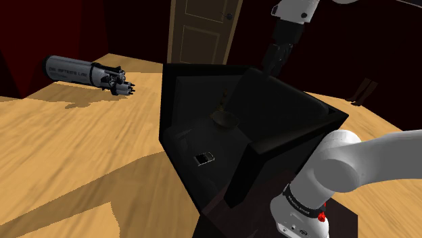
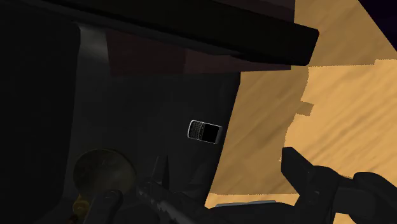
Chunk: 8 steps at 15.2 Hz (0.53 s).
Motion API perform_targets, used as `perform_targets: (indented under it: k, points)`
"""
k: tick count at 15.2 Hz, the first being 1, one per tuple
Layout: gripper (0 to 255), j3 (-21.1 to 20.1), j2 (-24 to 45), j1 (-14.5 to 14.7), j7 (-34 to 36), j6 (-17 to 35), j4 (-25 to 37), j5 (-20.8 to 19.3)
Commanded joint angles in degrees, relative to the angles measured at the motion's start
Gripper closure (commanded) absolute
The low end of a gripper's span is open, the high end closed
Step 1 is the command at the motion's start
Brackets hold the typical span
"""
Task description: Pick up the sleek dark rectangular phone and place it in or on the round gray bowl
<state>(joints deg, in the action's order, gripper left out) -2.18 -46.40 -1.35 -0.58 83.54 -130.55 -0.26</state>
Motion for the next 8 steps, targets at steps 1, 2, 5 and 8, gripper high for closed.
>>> perform_targets:
  k: [1,2,5,8]
  points:
    - [0,0.0,0.0,0.0,0.0,0.0,0.0,0.0]
    - [0,0.58,-0.17,0.4,-1.57,1.89,-2.03,-0.35]
    - [0,2.35,-0.14,1.52,-6.22,7.69,-7.69,-1.46]
    - [0,4.17,0.75,2.51,-10.83,13.73,-12.71,-2.58]
